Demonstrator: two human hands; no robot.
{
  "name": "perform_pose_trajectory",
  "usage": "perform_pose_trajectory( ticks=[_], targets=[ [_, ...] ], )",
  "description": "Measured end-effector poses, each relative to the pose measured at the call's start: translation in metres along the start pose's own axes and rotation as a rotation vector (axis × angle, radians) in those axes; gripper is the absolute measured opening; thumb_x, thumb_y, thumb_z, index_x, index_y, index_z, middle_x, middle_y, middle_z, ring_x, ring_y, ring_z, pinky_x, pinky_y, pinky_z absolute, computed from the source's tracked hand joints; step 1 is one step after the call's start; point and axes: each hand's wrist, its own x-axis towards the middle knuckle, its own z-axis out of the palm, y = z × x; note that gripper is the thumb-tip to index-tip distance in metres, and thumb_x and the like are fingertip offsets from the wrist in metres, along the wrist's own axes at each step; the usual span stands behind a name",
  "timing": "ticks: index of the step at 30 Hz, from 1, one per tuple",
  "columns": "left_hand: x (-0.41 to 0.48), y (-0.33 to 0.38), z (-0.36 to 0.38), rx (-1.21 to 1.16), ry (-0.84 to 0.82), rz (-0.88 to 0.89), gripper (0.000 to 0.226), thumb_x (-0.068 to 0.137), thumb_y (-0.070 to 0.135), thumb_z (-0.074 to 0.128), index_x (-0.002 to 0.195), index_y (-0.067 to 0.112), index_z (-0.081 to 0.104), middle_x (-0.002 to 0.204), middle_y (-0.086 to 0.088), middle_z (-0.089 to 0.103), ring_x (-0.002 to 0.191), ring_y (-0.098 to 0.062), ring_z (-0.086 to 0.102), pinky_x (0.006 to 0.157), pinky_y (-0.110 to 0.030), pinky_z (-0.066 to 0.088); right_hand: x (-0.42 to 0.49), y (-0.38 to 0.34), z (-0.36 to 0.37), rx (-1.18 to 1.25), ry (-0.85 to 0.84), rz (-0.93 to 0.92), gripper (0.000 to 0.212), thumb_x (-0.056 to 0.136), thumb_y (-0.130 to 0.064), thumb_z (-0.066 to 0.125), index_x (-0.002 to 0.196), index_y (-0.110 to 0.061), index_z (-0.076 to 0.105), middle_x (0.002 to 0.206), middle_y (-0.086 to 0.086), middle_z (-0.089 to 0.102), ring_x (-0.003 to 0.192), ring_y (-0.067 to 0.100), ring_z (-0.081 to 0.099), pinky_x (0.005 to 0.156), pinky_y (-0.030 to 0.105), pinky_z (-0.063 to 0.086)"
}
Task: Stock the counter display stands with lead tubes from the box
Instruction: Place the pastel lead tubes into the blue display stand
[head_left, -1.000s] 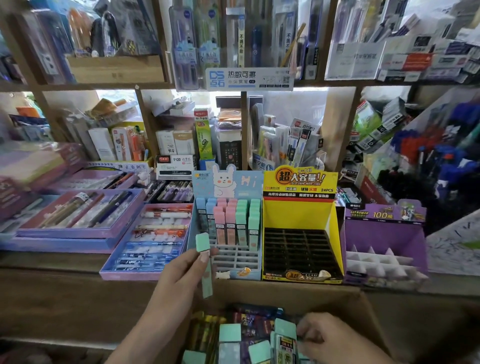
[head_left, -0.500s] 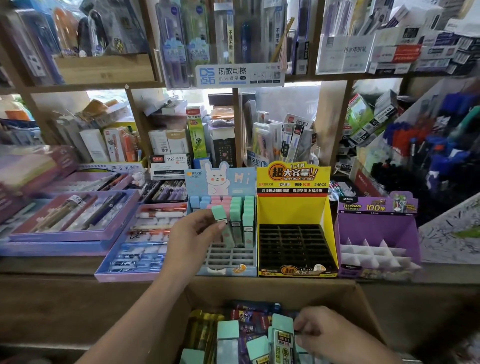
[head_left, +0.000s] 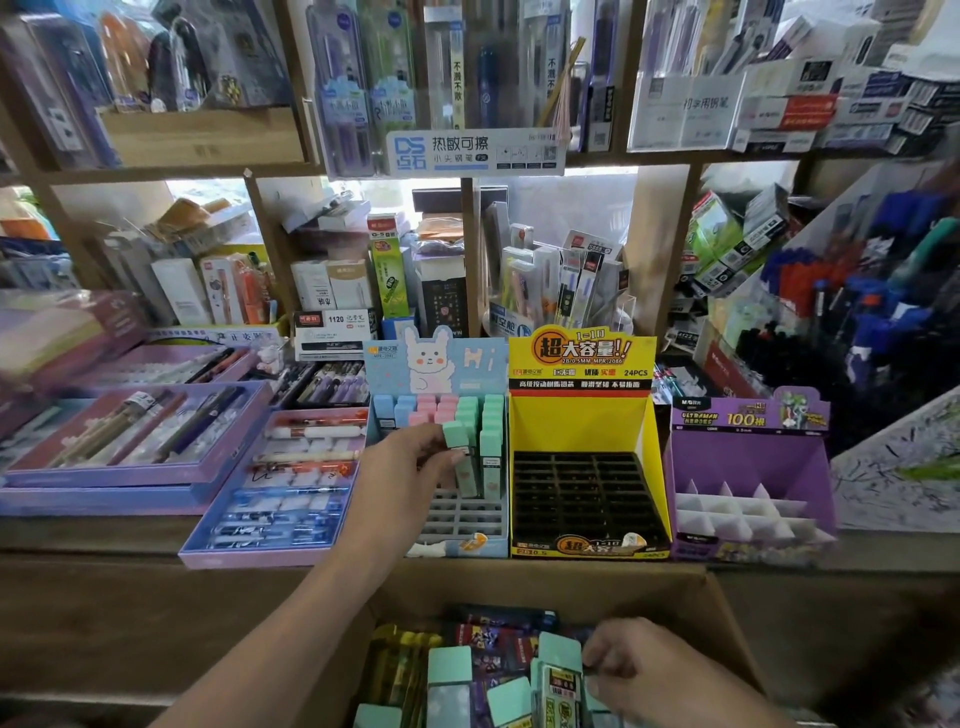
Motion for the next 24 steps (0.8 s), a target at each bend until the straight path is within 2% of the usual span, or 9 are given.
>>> perform_pose_trajectory(
  ticks=[4,7,9,11,13,14,17,20,24],
  targets=[
    [0.0,0.004,0.001,0.05,-0.041,0.023,0.037,0.098,0.011,0.066,0.086,0.046,0.065,0.08,0.021,0.072,0.076,0.011,0.069,0.067,-0.006,0.054,-0.001,0.003,0.002,-0.012,0.027,-0.001,0.02,0.083,-0.045,0.078,0.099,-0.036,0.071,0.097,-0.01,0.073,0.085,-0.011,0.066,0.07,0.003,0.044],
    [0.0,0.003,0.002,0.157,-0.039,0.015,0.035,0.098,0.01,0.065,0.08,0.039,0.061,0.072,0.023,0.064,0.071,0.015,0.064,0.057,-0.001,0.043,0.0,0.006,0.004,-0.02,0.042,0.003,0.022,0.077,-0.05,0.078,0.095,-0.039,0.071,0.097,-0.01,0.071,0.085,-0.008,0.066,0.073,0.005,0.044],
    [0.0,0.002,0.004,0.212,-0.042,0.0,0.023,0.1,0.013,0.064,0.085,0.03,0.065,0.073,0.02,0.065,0.066,0.009,0.064,0.055,-0.004,0.044,0.001,0.008,0.005,-0.024,0.036,0.01,0.025,0.073,-0.055,0.078,0.093,-0.042,0.071,0.095,-0.012,0.071,0.085,-0.009,0.065,0.074,0.006,0.044],
    [0.0,0.001,0.006,0.267,-0.064,-0.019,0.012,0.102,0.017,0.06,0.097,0.019,0.071,0.081,0.012,0.072,0.071,0.0,0.067,0.062,-0.012,0.052,0.001,0.008,0.006,-0.026,0.037,0.011,0.027,0.069,-0.059,0.076,0.093,-0.048,0.07,0.094,-0.014,0.071,0.085,-0.01,0.065,0.075,0.007,0.045],
    [0.0,0.002,0.008,0.315,-0.088,-0.043,0.016,0.104,0.019,0.058,0.108,0.016,0.073,0.091,0.002,0.078,0.082,-0.01,0.073,0.074,-0.032,0.062,0.001,0.01,0.007,-0.031,0.049,0.006,0.029,0.067,-0.062,0.076,0.094,-0.054,0.068,0.094,-0.016,0.071,0.085,-0.009,0.066,0.076,0.008,0.046],
    [0.001,0.002,0.008,0.334,-0.098,-0.052,0.017,0.104,0.018,0.057,0.111,0.015,0.073,0.096,0.0,0.079,0.087,-0.013,0.075,0.078,-0.037,0.063,0.0,0.01,0.007,-0.037,0.054,0.003,0.029,0.067,-0.062,0.076,0.094,-0.055,0.067,0.094,-0.018,0.071,0.085,-0.009,0.066,0.075,0.007,0.045],
    [0.0,0.001,0.011,0.359,-0.097,-0.068,0.018,0.104,0.017,0.057,0.113,0.014,0.072,0.102,-0.002,0.08,0.092,-0.02,0.076,0.082,-0.042,0.063,-0.001,0.009,0.007,-0.036,0.065,0.005,0.029,0.068,-0.061,0.077,0.094,-0.056,0.067,0.094,-0.022,0.071,0.085,-0.01,0.067,0.075,0.007,0.045],
    [-0.003,0.001,0.012,0.252,-0.07,-0.112,0.027,0.102,0.03,0.053,0.102,0.01,0.072,0.09,-0.009,0.078,0.086,-0.03,0.074,0.08,-0.051,0.059,-0.002,0.006,0.007,-0.033,0.065,0.004,0.027,0.068,-0.06,0.077,0.093,-0.054,0.068,0.094,-0.018,0.072,0.085,-0.008,0.068,0.078,0.01,0.048],
    [-0.001,-0.001,0.013,0.337,-0.099,-0.123,0.022,0.103,0.027,0.058,0.099,0.013,0.074,0.089,-0.004,0.078,0.08,-0.022,0.075,0.077,-0.044,0.062,-0.006,0.003,0.007,-0.047,0.074,0.009,0.021,0.075,-0.053,0.079,0.093,-0.049,0.07,0.095,-0.018,0.071,0.086,-0.012,0.065,0.079,0.006,0.046]
  ],
)
